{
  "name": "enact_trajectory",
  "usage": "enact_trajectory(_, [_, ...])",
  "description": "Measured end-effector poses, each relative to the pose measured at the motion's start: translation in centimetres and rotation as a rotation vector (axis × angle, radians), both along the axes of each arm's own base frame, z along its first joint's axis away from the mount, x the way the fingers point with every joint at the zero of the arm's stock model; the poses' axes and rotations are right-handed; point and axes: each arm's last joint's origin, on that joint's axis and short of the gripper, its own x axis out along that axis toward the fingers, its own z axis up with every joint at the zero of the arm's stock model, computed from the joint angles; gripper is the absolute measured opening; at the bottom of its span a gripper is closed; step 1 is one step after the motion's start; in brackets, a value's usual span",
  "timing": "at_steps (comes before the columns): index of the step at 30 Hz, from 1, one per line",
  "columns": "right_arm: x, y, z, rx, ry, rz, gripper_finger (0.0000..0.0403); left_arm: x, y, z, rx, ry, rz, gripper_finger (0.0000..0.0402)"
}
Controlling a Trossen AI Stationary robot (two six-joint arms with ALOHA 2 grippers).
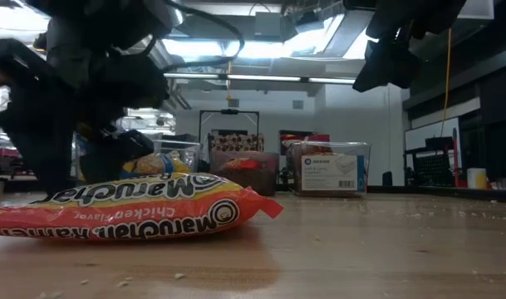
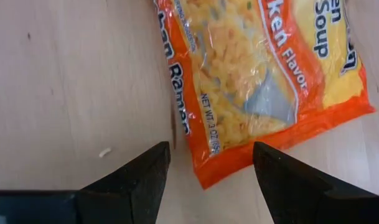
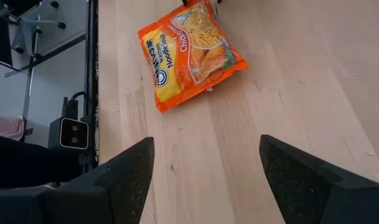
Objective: Sort Maruchan noodles
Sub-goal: Put the orange noodle pack into the black bin
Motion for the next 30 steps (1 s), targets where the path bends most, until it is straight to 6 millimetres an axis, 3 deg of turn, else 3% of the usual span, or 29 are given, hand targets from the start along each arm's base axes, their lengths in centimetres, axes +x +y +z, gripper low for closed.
enact_trajectory(5, [0.0, 0.0, -0.1, -0.006, 0.008, -0.002, 0.0278, 0.6, -0.4, -1.2, 0.044, 0.003, 0.044, 0.023])
enact_trajectory(20, [-0.2, -0.1, -0.3, -0.022, 0.036, -0.005, 0.0278, 0.2, -2.9, -1.5, 0.207, -0.11, 0.087, 0.0222])
enact_trajectory(24, [-0.2, -0.1, -0.3, -0.023, 0.037, -0.003, 0.0278, 0.1, -3.1, -2.0, 0.214, -0.086, 0.124, 0.019])
enact_trajectory(30, [-0.3, -0.2, -0.4, -0.023, 0.05, 0.003, 0.0278, 0.2, -2.9, -2.1, 0.205, -0.07, 0.189, 0.0111])
